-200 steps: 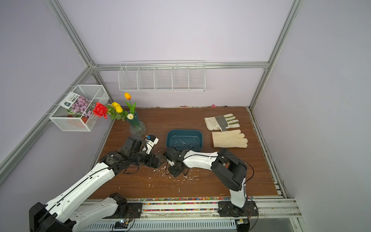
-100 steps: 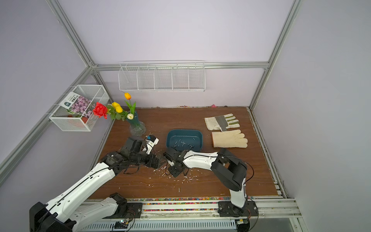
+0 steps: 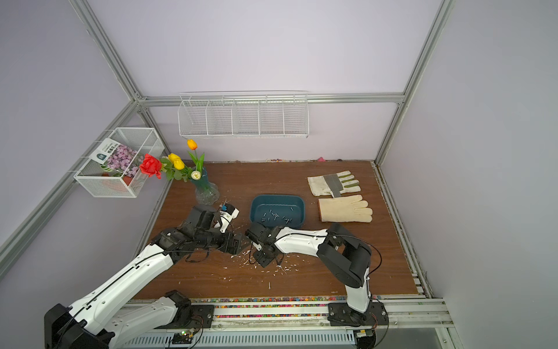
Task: Put the screws on the desktop into the storage box
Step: Pick up the screw from the center of the board.
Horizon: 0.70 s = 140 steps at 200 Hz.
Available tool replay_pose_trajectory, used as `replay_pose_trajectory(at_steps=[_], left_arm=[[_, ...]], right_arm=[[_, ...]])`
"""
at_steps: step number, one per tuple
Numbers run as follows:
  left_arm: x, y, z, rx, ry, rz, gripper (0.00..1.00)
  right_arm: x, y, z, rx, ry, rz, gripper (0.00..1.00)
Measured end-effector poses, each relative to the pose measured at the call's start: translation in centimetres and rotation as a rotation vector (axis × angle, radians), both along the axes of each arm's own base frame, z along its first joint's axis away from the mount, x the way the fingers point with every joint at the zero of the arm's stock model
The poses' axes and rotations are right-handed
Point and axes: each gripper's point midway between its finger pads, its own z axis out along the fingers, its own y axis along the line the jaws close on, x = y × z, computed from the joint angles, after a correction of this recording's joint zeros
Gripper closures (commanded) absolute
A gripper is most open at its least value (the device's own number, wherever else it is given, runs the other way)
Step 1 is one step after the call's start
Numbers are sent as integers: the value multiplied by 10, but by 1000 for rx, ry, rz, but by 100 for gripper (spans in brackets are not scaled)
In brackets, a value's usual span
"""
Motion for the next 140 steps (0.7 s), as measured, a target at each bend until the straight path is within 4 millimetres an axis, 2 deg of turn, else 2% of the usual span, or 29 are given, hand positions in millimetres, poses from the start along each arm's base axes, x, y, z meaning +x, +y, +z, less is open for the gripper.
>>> replay_pose_trajectory(at_steps=[78, 140], left_arm=[[-4, 1, -4, 9, 19, -7, 2], [-6, 3, -6, 16, 29, -8, 2]], right_arm=[[-2, -2, -1, -21, -13, -1, 74], [0, 1, -2, -30, -20, -3, 82]])
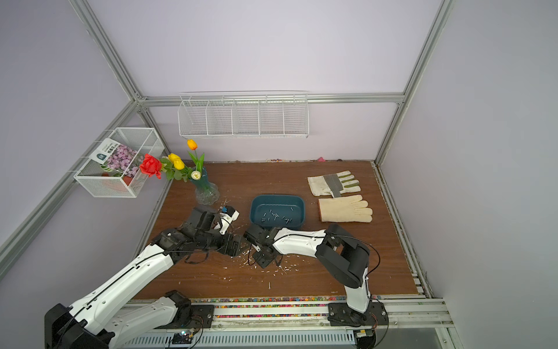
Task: Put the screws on the desktop into the storage box
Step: Pick up the screw from the center of the board, then place the screw in the storage box.
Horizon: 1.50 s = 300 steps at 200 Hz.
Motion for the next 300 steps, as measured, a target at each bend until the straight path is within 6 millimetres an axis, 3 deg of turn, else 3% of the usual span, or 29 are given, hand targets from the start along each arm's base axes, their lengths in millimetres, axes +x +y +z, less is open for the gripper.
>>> replay_pose_trajectory(at_steps=[60, 172, 215, 244, 300], left_arm=[[-1, 1, -1, 3, 3, -2, 2], [-1, 0, 0, -1, 0, -4, 2], [6, -5, 7, -28, -36, -1, 2], [8, -6, 9, -35, -47, -1, 2], [9, -7, 10, -39, -51, -1, 2]], right_arm=[[1, 0, 1, -9, -10, -2, 92], [4, -4, 2, -20, -15, -10, 94], [16, -20, 5, -40, -6, -47, 93], [34, -34, 24, -20, -25, -89, 93], [79, -51, 84, 67, -110, -159, 93]])
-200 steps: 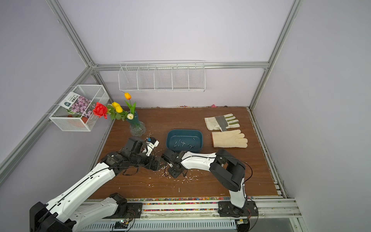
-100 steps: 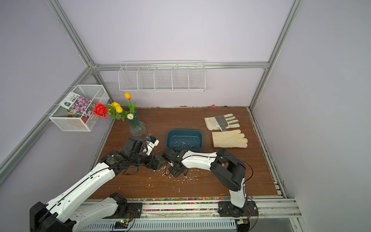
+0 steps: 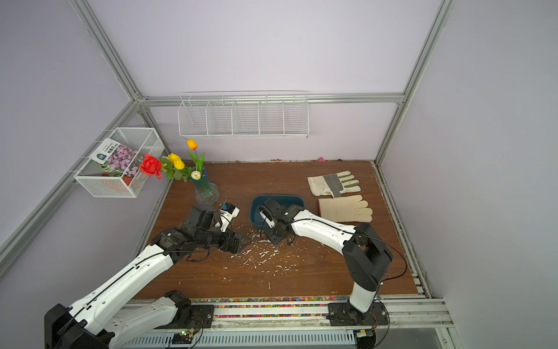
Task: Put the screws on the desktop into the storage box
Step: Place the screw in the storage box.
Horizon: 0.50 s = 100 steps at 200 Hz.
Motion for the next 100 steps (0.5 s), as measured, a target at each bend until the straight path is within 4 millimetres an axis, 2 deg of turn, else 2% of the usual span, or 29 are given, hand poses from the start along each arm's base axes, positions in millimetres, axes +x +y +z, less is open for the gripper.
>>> replay_pose_trajectory(at_steps=[50, 74, 100], left_arm=[[0, 0, 0, -1, -1, 0, 2], [1, -1, 1, -3, -4, -1, 2], [1, -2, -2, -2, 6, -5, 2]], right_arm=[[41, -7, 29, 32, -63, -56, 84], [55, -9, 25, 25, -64, -70, 78], [58, -14, 20, 12, -56, -77, 67]])
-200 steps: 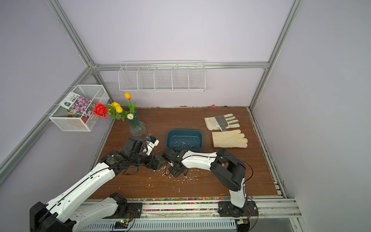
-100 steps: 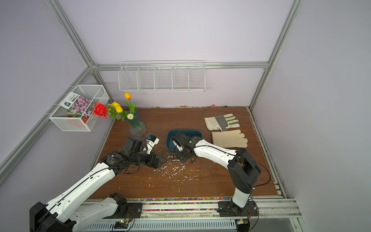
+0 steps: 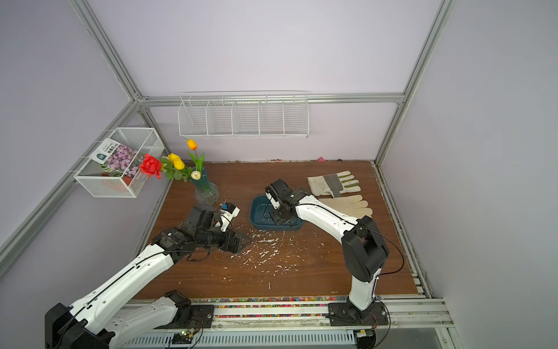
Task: Put the screws on the desktop into the storage box
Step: Place the screw in the storage box, then pick up the screw from the center of the board.
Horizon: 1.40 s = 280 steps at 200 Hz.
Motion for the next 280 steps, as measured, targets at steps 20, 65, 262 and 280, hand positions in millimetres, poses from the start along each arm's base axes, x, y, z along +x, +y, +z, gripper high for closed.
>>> replay_pose_trajectory(at_steps=[20, 65, 262, 280], left_arm=[[-1, -3, -4, -2, 22, -16, 2], [-5, -9, -12, -8, 67, -43, 2], [-52, -64, -68, 208, 251, -134, 16], [-62, -70, -70, 212, 278, -112, 25]], right_arm=[[0, -2, 1, -2, -6, -1, 57], [-22, -26, 12, 16, -5, -24, 21], [-89, -100, 61, 159, -107, -206, 2], [-87, -104, 60, 152, -110, -228, 2]])
